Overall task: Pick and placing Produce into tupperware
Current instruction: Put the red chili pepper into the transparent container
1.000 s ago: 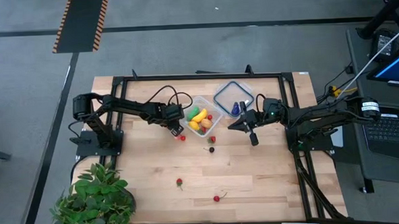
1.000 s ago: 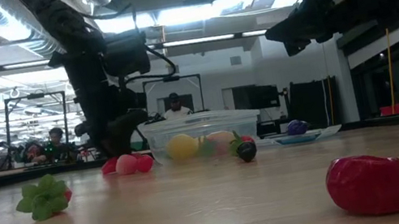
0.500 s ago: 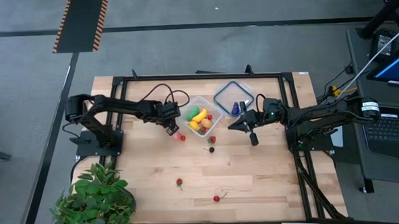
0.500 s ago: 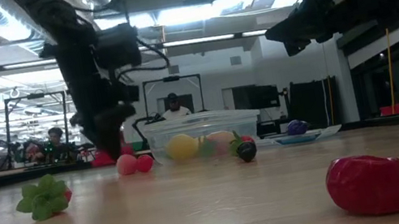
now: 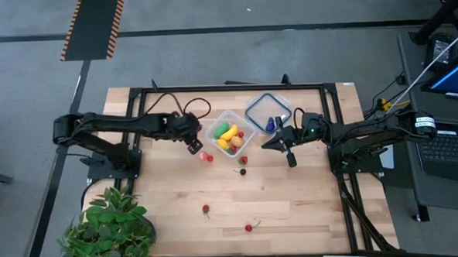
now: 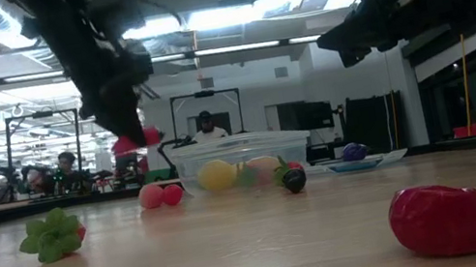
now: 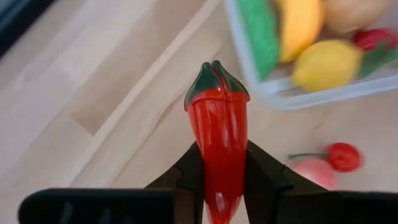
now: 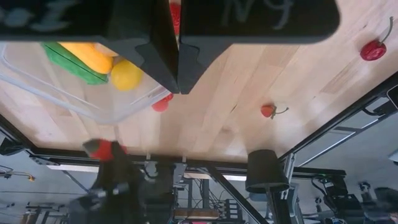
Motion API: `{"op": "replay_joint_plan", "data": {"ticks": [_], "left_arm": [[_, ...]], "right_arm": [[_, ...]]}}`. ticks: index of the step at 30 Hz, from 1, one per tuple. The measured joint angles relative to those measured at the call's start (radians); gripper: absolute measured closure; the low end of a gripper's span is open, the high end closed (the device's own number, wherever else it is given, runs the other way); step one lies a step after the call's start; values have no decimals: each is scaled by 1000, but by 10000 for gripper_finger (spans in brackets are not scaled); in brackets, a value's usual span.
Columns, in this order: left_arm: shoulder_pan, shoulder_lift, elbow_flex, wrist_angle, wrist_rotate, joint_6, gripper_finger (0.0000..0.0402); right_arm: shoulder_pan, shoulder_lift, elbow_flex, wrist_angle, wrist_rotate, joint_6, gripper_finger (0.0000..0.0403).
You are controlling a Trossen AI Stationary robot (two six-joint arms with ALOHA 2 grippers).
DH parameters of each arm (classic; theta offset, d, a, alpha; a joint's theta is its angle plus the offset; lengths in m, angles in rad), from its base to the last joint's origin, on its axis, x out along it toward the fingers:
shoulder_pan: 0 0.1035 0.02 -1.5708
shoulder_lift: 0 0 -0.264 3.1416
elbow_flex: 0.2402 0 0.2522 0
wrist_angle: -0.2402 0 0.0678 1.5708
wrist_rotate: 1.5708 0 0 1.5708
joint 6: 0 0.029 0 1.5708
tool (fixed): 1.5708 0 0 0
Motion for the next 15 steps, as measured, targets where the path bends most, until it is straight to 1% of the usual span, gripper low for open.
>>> {"op": "replay_joint_plan", "data": {"ticks": [3, 9, 13, 15], "left_arm": [[-23, -63, 1, 2, -11, 2, 333], [-89, -184, 1, 0, -89, 1, 333], [-143, -229, -1, 8, -156, 1, 333], [-170, -245, -28, 57, -173, 1, 333]], "right_arm": [[0, 0, 0, -1, 0, 0, 398], [0, 0, 0, -3, 0, 0, 398], [0, 0, 0, -4, 0, 4, 398], [0, 0, 0, -4, 0, 5, 398]]}}
